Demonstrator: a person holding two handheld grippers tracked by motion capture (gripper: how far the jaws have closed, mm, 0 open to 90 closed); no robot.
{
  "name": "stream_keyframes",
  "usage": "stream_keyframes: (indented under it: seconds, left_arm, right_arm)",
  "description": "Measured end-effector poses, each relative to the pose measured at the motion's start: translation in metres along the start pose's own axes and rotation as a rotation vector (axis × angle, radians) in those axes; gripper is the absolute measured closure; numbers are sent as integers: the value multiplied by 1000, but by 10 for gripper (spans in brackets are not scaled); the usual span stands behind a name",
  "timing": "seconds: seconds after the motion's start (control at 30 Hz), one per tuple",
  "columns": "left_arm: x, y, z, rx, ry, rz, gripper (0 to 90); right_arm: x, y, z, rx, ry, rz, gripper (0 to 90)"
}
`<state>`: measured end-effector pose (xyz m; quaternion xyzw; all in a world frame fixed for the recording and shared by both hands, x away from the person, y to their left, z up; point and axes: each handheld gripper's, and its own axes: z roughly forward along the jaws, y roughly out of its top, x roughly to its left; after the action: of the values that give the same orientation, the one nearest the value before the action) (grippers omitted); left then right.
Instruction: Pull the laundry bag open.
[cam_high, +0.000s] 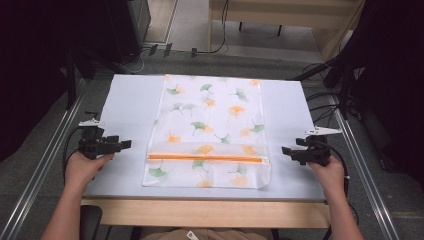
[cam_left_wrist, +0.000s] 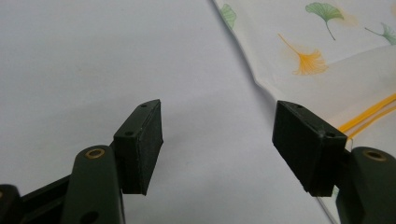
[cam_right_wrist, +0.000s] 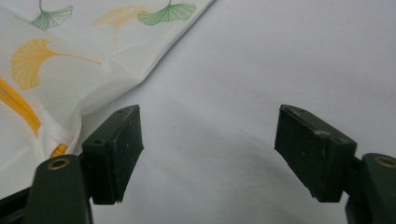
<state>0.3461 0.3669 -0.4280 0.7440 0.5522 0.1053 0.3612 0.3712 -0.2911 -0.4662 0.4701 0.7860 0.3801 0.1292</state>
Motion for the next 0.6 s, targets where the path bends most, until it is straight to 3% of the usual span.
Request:
stream_keyframes:
  seconds: [0.07,0.6]
  left_arm:
    - [0,0,0,6,20,-2,354]
    - [-2,0,4,30,-7,-1,353]
  right_arm:
    - [0,0,0,2,1,-7,241]
    - [3,0,1,15,5,-17,241]
